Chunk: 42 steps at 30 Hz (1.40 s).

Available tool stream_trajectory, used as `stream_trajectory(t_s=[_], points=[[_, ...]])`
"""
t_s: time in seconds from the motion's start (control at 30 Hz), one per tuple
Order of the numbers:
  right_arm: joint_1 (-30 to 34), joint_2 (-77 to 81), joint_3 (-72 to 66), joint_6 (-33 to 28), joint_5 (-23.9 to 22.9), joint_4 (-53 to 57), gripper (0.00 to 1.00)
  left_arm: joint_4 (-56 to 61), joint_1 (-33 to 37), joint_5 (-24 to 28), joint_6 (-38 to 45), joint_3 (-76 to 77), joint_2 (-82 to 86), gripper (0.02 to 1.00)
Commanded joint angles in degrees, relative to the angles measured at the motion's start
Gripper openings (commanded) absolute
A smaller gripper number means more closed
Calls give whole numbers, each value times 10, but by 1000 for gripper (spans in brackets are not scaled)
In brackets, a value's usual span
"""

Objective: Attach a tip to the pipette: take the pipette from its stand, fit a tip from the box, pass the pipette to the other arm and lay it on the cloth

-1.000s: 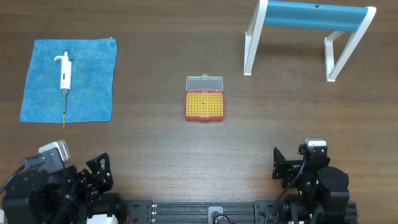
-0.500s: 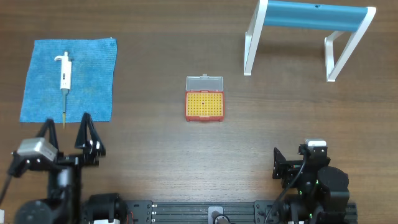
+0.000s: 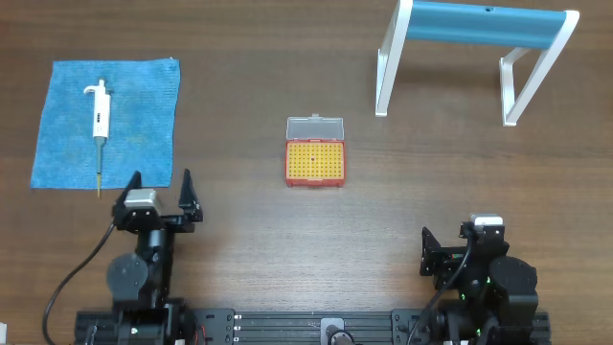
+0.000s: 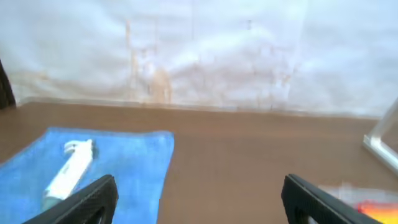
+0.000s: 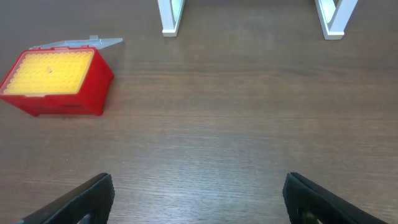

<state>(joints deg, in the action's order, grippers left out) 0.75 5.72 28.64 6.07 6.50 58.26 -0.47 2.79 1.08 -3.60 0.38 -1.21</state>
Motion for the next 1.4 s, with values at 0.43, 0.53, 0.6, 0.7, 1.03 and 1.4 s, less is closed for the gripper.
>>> stream_trajectory(t_s=[0.43, 0.53, 0.6, 0.7, 1.03, 1.4], points=[[1, -3, 0, -8, -5, -2, 884, -41, -2, -5, 11, -1, 10, 851], [1, -3, 0, -8, -5, -2, 884, -41, -2, -5, 11, -1, 10, 851], [1, -3, 0, -12, -8, -2, 884, -41, -2, -5, 11, -1, 10, 851], [1, -3, -26, -17, -62, -137, 886, -41, -2, -5, 11, -1, 10, 853], [0, -3, -284, -23, -65, -642, 884, -41, -2, -5, 11, -1, 10, 851], [0, 3, -284, -23, -65, -541, 884, -41, -2, -5, 11, -1, 10, 851]])
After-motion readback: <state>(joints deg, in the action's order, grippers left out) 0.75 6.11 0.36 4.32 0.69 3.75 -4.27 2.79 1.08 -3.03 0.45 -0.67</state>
